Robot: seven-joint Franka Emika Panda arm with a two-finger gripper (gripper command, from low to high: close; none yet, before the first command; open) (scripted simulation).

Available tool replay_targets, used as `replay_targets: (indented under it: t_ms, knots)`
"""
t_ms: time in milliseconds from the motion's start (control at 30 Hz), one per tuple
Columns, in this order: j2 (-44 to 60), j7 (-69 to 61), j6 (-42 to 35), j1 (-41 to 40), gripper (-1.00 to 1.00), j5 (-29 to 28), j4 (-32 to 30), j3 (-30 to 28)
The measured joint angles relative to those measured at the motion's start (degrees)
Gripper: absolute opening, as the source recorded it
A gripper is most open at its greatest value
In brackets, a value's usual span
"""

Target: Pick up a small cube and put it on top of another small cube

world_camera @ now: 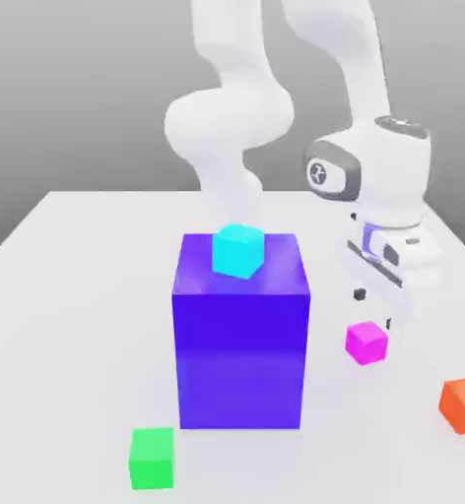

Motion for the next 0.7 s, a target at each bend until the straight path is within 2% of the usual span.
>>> replay_targets:
  t_ms: [167,200,433,700]
  knots:
    - [10.32,0.31,8.46,1.77,0.00,-0.65,1.75,-1.96]
    - [11.99,0.29,9.83,2.22,-1.00,-0.58,2.04,-2.37]
    - [12.21,0.38,9.90,2.27,-1.00,-0.69,2.08,-2.43]
    - [-2.90,0.10,-2.47,0.76,-1.00,-0.26,-0.66,-0.79]
